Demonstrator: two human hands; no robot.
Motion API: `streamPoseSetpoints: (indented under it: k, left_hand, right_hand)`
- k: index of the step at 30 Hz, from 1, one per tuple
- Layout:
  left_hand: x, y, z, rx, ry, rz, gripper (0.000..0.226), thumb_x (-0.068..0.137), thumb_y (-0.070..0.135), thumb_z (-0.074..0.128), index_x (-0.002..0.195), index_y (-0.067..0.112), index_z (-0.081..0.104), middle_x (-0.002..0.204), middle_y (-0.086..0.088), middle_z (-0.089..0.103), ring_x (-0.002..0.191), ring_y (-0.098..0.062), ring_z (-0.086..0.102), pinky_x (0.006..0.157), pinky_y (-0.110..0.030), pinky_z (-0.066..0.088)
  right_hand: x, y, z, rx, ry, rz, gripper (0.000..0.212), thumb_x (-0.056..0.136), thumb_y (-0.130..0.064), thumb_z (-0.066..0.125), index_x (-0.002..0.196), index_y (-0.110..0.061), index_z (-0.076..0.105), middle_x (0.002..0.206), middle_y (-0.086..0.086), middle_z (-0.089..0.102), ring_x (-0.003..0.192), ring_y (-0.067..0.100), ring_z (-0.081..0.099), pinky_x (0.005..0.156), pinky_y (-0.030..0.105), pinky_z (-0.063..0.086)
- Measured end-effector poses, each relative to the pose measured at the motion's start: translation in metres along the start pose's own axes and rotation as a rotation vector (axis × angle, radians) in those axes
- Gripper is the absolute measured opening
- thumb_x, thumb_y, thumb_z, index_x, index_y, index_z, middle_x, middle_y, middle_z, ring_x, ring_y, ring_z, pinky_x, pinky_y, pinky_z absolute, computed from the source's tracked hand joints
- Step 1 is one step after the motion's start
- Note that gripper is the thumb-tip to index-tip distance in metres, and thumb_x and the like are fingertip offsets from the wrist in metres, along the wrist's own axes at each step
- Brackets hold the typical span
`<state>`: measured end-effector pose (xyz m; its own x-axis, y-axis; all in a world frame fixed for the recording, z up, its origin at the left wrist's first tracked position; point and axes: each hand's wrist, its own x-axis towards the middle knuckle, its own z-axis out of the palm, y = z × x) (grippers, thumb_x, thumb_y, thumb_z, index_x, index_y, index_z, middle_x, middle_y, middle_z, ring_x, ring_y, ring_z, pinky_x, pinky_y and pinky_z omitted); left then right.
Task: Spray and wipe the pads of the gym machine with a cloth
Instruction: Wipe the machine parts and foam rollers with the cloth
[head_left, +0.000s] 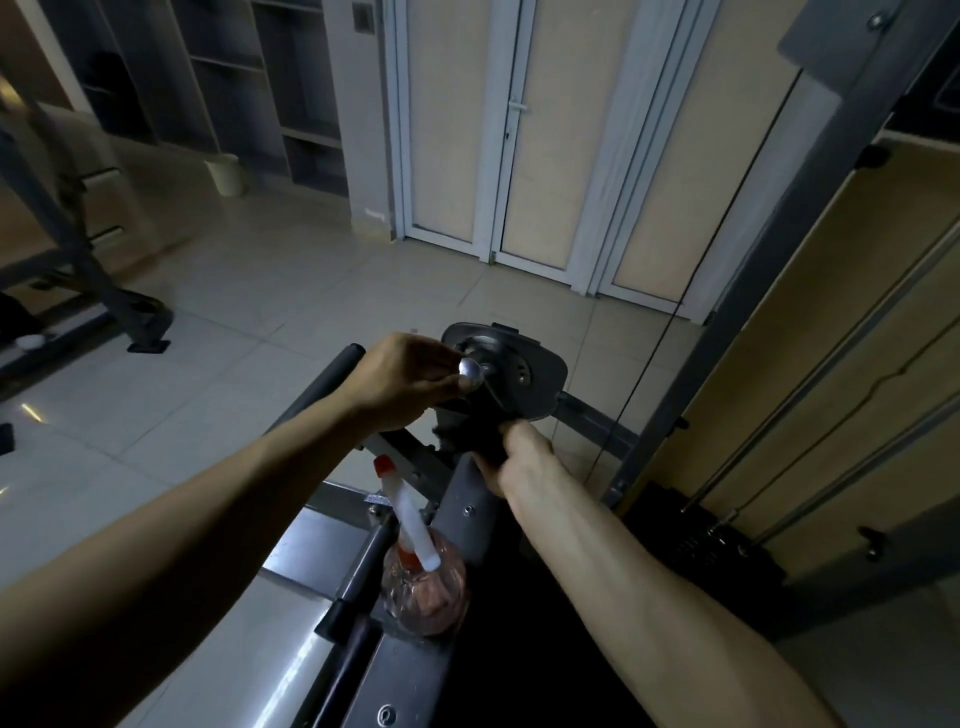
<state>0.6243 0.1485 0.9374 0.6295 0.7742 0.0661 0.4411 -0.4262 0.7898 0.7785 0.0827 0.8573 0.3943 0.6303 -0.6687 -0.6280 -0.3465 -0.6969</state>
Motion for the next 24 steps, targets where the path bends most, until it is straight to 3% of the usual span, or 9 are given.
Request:
streamPoseSetpoints:
  k: [2, 5, 9, 11, 13, 16, 18, 20, 24]
  left_hand:
    - [0.001, 0.002, 0.000, -0.013, -0.005, -0.002, 0.033, 0.090, 0.034, 0.074, 0.120, 0.020, 0.071, 0.113, 0.006, 0.072, 0.098, 0.000, 0.068, 0.082, -0.017, 0.057]
    - [0.000, 0.001, 0.001, -0.050, -0.009, -0.043, 0.037, 0.090, 0.031, 0.073, 0.123, 0.016, 0.070, 0.118, 0.002, 0.071, 0.101, -0.007, 0.069, 0.088, -0.024, 0.057]
    - [-0.002, -0.005, 0.002, -0.136, -0.011, -0.109, 0.030, 0.097, 0.027, 0.065, 0.124, 0.016, 0.069, 0.110, 0.008, 0.071, 0.090, 0.003, 0.069, 0.073, -0.014, 0.056]
    - [-0.005, -0.010, 0.001, -0.312, 0.007, -0.192, 0.028, 0.104, 0.024, 0.055, 0.128, 0.015, 0.067, 0.115, 0.002, 0.072, 0.099, -0.002, 0.069, 0.082, -0.020, 0.058]
    - [-0.010, -0.021, -0.004, -0.401, 0.078, -0.280, 0.030, 0.108, 0.022, 0.050, 0.131, 0.013, 0.065, 0.119, 0.000, 0.073, 0.108, -0.013, 0.068, 0.091, -0.030, 0.055]
    - [-0.020, -0.038, -0.005, -0.405, 0.160, -0.328, 0.023, 0.106, 0.015, 0.052, 0.123, 0.015, 0.067, 0.109, 0.003, 0.075, 0.103, -0.014, 0.070, 0.083, -0.026, 0.056]
    - [-0.024, -0.044, -0.003, -0.401, 0.163, -0.368, 0.018, 0.103, 0.013, 0.058, 0.109, 0.022, 0.072, 0.101, 0.003, 0.078, 0.102, -0.021, 0.072, 0.079, -0.026, 0.056]
    - [-0.026, -0.045, -0.002, -0.396, 0.164, -0.389, 0.018, 0.102, 0.012, 0.061, 0.098, 0.025, 0.073, 0.095, 0.001, 0.078, 0.095, -0.023, 0.072, 0.072, -0.026, 0.054]
    - [-0.032, -0.037, -0.003, -0.393, 0.174, -0.384, 0.017, 0.102, 0.009, 0.059, 0.101, 0.020, 0.072, 0.103, -0.007, 0.076, 0.088, -0.017, 0.069, 0.065, -0.021, 0.051]
  right_hand:
    - [-0.009, -0.006, 0.009, 0.019, -0.018, 0.020, 0.037, 0.105, -0.006, 0.048, 0.141, 0.002, 0.051, 0.142, 0.017, 0.055, 0.121, 0.032, 0.059, 0.092, 0.039, 0.053]
    - [-0.030, -0.013, 0.010, 0.054, 0.034, 0.095, 0.023, 0.094, -0.011, 0.064, 0.113, 0.002, 0.068, 0.121, 0.021, 0.069, 0.111, 0.035, 0.066, 0.103, 0.044, 0.053]
    - [-0.068, -0.023, 0.004, 0.080, -0.132, -0.067, 0.019, 0.096, 0.006, 0.057, 0.106, -0.008, 0.066, 0.107, 0.020, 0.071, 0.096, 0.031, 0.070, 0.069, 0.037, 0.060]
    - [-0.077, -0.028, -0.010, -0.070, -0.191, -0.324, 0.023, 0.094, 0.002, 0.061, 0.102, -0.017, 0.071, 0.097, 0.011, 0.074, 0.089, 0.024, 0.071, 0.067, 0.035, 0.061]
    - [-0.073, -0.031, -0.024, -0.335, -0.123, -0.708, 0.027, 0.097, -0.016, 0.062, 0.122, -0.023, 0.069, 0.114, 0.003, 0.074, 0.104, 0.017, 0.070, 0.082, 0.035, 0.062]
    - [-0.050, -0.027, -0.036, -0.805, -0.116, -1.275, 0.053, 0.100, -0.028, 0.056, 0.152, -0.031, 0.046, 0.144, -0.006, 0.058, 0.124, 0.008, 0.056, 0.100, 0.033, 0.055]
    - [-0.039, -0.019, -0.024, -1.246, -0.140, -1.548, 0.062, 0.094, -0.023, 0.060, 0.153, -0.034, 0.044, 0.150, 0.000, 0.051, 0.129, 0.020, 0.050, 0.105, 0.040, 0.046]
    - [-0.026, -0.013, -0.010, -1.443, -0.126, -1.609, 0.061, 0.087, -0.019, 0.064, 0.146, -0.033, 0.053, 0.154, 0.005, 0.044, 0.133, 0.030, 0.047, 0.110, 0.050, 0.039]
    - [-0.008, -0.017, 0.017, -1.219, -0.104, -1.563, 0.024, 0.092, -0.029, 0.064, 0.115, -0.023, 0.067, 0.115, 0.004, 0.061, 0.101, 0.030, 0.063, 0.090, 0.044, 0.048]
